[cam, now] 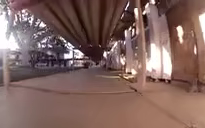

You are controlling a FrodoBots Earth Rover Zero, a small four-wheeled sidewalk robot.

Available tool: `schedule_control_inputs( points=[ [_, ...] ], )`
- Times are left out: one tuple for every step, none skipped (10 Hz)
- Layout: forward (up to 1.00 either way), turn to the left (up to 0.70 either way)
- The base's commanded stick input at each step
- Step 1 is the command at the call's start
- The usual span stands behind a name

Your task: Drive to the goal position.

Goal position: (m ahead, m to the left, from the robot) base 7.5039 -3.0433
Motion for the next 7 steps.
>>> schedule_control_inputs(
  points=[
    [0.70, 0.00],
    [0.70, 0.00],
    [0.70, 0.00],
    [0.70, 0.04],
    [0.70, 0.09],
    [0.70, 0.24],
    [0.70, 0.08]
  ],
)
